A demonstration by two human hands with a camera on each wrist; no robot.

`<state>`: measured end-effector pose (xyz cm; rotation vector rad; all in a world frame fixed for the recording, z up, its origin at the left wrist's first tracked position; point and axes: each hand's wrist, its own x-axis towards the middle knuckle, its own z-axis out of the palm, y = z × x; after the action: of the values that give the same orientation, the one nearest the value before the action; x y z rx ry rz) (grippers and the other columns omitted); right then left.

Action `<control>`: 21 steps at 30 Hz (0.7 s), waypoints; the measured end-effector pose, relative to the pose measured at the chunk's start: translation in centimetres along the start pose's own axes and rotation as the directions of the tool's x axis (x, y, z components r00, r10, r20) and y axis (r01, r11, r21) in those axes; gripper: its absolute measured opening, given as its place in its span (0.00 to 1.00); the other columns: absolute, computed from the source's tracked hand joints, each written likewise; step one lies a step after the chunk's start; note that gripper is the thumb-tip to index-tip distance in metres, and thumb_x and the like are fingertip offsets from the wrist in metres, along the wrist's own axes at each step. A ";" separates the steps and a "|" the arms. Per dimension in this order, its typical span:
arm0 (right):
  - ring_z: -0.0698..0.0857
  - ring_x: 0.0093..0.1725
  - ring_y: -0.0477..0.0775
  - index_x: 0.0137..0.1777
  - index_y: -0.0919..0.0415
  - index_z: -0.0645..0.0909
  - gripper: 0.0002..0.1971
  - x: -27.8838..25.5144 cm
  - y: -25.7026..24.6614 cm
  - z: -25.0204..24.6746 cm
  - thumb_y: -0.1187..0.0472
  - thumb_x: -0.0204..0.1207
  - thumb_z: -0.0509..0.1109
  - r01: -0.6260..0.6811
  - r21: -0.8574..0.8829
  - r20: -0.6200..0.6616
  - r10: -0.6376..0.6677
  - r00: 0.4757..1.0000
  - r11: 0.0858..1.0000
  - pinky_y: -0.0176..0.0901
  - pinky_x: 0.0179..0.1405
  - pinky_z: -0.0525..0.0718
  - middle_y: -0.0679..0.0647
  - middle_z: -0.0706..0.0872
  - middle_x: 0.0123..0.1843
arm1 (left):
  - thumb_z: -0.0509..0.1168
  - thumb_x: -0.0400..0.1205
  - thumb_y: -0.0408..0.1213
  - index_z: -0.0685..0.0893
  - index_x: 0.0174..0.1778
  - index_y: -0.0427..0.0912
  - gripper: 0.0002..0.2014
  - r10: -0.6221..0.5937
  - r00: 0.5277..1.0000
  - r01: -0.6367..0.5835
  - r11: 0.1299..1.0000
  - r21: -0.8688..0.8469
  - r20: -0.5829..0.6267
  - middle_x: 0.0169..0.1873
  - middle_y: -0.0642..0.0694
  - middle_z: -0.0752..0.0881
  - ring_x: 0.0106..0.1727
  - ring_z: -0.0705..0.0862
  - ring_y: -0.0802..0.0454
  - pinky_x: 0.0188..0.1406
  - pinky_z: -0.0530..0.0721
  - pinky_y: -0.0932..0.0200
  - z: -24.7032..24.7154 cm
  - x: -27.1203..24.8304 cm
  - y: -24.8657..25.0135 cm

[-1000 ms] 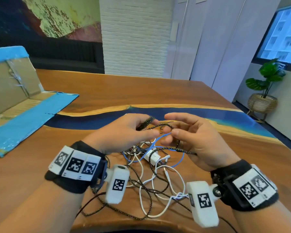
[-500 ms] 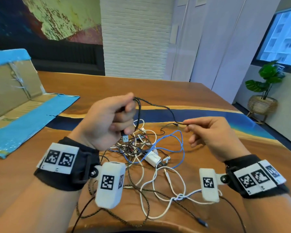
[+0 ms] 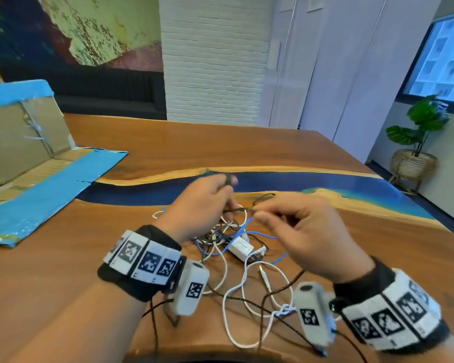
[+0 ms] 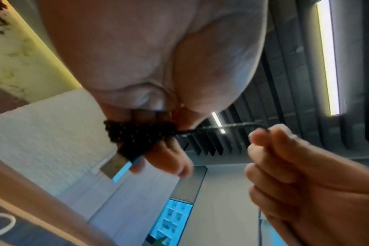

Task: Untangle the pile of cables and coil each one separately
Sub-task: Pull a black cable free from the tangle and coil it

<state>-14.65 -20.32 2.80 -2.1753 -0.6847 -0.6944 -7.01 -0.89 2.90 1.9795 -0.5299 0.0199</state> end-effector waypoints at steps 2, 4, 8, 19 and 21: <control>0.88 0.38 0.44 0.43 0.49 0.91 0.07 0.7 1.0 -1.2 0.62 0.78 0.78 -0.077 0.039 -0.091 0.080 0.993 0.996 0.38 0.38 0.83 0.41 0.91 0.38 | 0.54 0.93 0.47 0.89 0.53 0.36 0.22 -0.065 0.978 0.077 0.995 -0.056 0.198 0.23 0.44 0.81 0.24 0.77 0.47 0.33 0.79 0.54 0.2 -0.8 0.3; 0.89 0.38 0.45 0.40 0.48 0.91 0.08 1.3 2.1 -1.7 0.63 0.77 0.79 -0.164 0.095 -0.122 0.175 0.977 0.982 0.41 0.40 0.86 0.43 0.93 0.38 | 0.52 0.92 0.53 0.86 0.48 0.22 0.33 -0.043 0.935 0.133 0.963 -0.235 0.353 0.16 0.48 0.70 0.20 0.68 0.51 0.31 0.76 0.58 0.0 -1.3 0.8; 0.87 0.36 0.40 0.45 0.49 0.93 0.07 1.7 2.6 -0.6 0.63 0.78 0.77 -0.271 0.286 -0.115 0.314 0.942 0.919 0.33 0.39 0.82 0.45 0.93 0.38 | 0.58 0.86 0.45 0.86 0.39 0.37 0.19 0.133 0.884 0.254 0.668 -0.700 0.449 0.17 0.54 0.59 0.18 0.54 0.55 0.24 0.71 0.60 -0.4 -1.5 1.2; 0.74 0.16 0.46 0.64 0.62 0.87 0.11 -0.4 -0.6 3.5 0.67 0.86 0.67 -0.517 0.257 0.450 0.372 0.811 0.817 0.36 0.15 0.74 0.53 0.84 0.33 | 0.56 0.92 0.33 0.80 0.65 0.46 0.10 0.032 0.994 -0.068 0.921 -0.384 -0.101 0.52 0.42 0.93 0.57 0.91 0.45 0.57 0.84 0.60 1.0 -0.5 1.9; 0.74 0.17 0.41 0.54 0.70 0.90 0.08 0.4 -1.0 2.2 0.69 0.84 0.69 -0.450 0.326 0.326 0.347 0.879 0.832 0.33 0.16 0.72 0.53 0.83 0.30 | 0.59 0.91 0.44 0.85 0.57 0.41 0.13 0.029 0.999 -0.026 0.992 -0.127 0.025 0.38 0.44 0.91 0.40 0.89 0.46 0.44 0.86 0.53 0.9 -0.7 1.4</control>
<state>-14.45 -18.01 2.26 -1.9478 -0.4188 -0.0412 -8.37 -1.89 3.47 1.8508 -0.5624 -0.0224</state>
